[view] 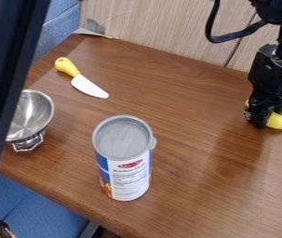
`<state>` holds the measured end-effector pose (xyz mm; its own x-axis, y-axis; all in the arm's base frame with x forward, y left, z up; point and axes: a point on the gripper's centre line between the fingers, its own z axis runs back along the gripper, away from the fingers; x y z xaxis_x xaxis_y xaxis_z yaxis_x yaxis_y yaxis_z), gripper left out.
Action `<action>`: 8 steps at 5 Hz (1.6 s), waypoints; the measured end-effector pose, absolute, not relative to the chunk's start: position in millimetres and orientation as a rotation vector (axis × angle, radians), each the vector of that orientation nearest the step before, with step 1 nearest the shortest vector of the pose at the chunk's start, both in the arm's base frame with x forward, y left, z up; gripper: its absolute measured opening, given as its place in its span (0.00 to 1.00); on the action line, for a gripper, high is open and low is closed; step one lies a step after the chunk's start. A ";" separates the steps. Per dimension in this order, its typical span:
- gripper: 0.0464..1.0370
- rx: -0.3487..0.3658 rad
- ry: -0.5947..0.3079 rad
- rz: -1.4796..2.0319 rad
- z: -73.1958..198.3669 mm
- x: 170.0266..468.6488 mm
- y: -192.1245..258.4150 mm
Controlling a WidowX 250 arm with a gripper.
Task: Moving the yellow banana in to upper side of the table
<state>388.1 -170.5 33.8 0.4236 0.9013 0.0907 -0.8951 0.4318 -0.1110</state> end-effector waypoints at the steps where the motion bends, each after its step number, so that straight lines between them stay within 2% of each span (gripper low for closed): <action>1: 0.35 -0.051 -0.120 1.102 34.1 386.2 -172.0; 2: 0.35 -0.064 -0.088 1.073 45.0 389.0 -166.8; 3: 0.35 -0.133 -0.099 1.050 84.8 394.4 -150.5; 4: 0.35 -0.181 -0.127 1.053 108.6 400.3 -121.1; 6: 0.35 -0.143 -0.158 1.144 107.1 418.3 -29.4; 8: 0.35 -0.064 -0.150 1.304 78.6 428.9 47.8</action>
<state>428.9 47.8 78.6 0.2560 0.9638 0.0747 -0.9555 0.2640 -0.1318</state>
